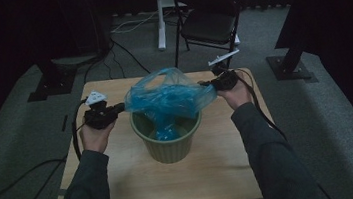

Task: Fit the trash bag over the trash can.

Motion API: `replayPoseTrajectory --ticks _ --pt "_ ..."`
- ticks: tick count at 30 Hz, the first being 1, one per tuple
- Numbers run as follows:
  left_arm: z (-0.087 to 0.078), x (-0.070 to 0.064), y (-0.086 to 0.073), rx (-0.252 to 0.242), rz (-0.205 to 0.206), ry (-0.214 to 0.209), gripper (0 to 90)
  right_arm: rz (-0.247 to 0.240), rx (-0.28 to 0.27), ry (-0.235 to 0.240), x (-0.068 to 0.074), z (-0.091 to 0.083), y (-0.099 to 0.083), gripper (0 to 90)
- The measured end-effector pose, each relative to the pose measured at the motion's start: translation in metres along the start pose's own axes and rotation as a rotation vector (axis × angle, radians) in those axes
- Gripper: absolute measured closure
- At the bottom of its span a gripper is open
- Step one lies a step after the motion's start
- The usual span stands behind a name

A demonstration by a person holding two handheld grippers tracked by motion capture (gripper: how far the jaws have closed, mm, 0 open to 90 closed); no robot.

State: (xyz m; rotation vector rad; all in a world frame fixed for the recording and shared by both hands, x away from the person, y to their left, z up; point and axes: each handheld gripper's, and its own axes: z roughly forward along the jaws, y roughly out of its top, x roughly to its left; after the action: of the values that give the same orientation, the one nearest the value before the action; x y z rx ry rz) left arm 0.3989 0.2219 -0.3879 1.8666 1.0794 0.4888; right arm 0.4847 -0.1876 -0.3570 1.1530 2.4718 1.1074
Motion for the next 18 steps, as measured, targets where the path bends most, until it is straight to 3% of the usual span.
replayPoseTrajectory --ticks 9,18 --pt "0.006 -0.004 -0.013 0.035 -0.002 -0.029 89.4 0.027 0.038 0.076 -0.003 0.005 -0.029 90.0" --pt "-0.003 -0.009 -0.018 0.015 -0.006 -0.053 88.4 -0.055 0.051 0.158 0.014 -0.002 -0.049 90.0"
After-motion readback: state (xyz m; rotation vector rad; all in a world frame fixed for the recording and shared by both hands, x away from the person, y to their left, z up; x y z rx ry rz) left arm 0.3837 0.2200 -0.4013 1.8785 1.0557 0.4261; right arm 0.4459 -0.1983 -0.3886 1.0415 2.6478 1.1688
